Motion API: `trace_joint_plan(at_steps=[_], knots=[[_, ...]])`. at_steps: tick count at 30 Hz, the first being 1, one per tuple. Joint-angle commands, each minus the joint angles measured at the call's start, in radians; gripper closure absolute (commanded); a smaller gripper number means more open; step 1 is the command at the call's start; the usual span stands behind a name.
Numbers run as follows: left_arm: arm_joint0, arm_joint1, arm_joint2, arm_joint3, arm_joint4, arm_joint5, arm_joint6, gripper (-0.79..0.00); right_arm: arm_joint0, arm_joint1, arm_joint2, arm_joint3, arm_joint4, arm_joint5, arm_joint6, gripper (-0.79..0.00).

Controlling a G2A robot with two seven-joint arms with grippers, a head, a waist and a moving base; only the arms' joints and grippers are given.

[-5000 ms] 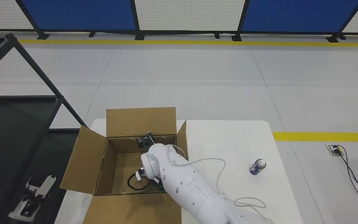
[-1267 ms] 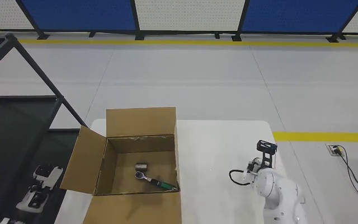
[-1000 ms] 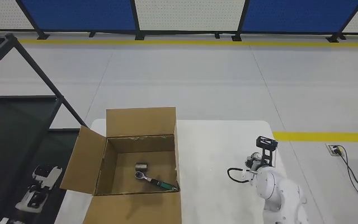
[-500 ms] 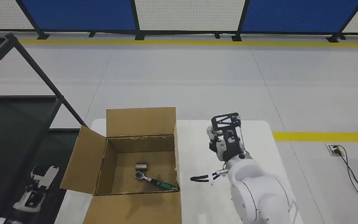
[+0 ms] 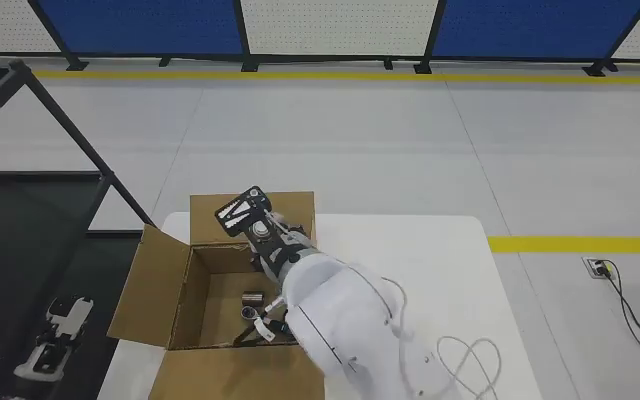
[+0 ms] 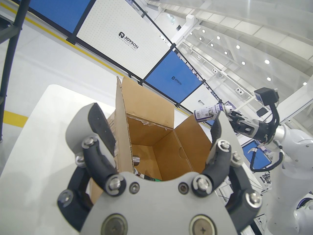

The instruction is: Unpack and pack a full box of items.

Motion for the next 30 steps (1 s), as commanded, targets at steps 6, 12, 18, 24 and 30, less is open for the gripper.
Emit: trace_joint_plan(at_steps=[6,12,18,24,30], knots=[[-0.002,0.001,-0.011,0.012,-0.019,-0.011,-0.012,-0.785,0.144,-0.059,-0.084,0.271,0.136,0.016,0.02,0.0],[-0.001,0.002,-0.022,0.019,-0.031,-0.016,-0.022,-0.785,0.194,-0.1,-0.134,0.49,0.206,0.019,-0.001,0.0],[0.001,0.002,-0.027,0.018,-0.03,-0.021,-0.028,-0.785,0.234,-0.138,-0.169,0.691,0.233,0.032,-0.027,0.0],[0.007,0.001,-0.03,0.016,-0.029,-0.023,-0.027,-0.785,0.255,-0.175,-0.197,0.87,0.244,0.055,-0.071,0.0],[0.013,0.0,-0.03,0.014,-0.025,-0.026,-0.023,-0.785,0.272,-0.212,-0.215,1.002,0.265,0.054,-0.108,0.0]])
